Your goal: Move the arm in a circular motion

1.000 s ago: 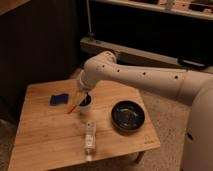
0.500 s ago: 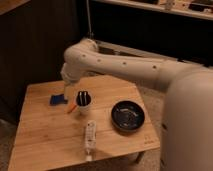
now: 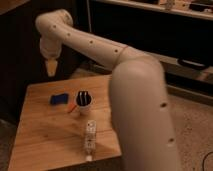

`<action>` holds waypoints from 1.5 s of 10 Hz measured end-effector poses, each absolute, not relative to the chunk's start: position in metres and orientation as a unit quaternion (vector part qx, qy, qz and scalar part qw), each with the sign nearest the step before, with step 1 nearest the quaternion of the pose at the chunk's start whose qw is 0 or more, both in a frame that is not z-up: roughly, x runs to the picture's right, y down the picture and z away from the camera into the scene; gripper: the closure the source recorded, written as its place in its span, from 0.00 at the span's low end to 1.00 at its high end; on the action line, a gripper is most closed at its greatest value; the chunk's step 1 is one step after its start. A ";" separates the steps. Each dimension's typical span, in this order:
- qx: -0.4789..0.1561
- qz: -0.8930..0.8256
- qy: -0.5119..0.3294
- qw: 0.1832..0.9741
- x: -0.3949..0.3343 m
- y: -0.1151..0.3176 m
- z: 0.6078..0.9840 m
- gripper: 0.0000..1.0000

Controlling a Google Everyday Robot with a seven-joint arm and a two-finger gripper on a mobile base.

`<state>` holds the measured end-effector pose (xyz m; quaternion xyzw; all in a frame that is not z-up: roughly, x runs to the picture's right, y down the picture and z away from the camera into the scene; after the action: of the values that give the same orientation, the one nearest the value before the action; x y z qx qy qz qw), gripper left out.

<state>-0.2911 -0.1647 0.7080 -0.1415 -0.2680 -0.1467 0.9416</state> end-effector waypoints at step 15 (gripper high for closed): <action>-0.103 0.054 -0.159 0.980 0.004 -0.198 0.717 0.20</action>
<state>0.0035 -0.1980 0.7169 -0.1034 -0.1591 0.0539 0.9804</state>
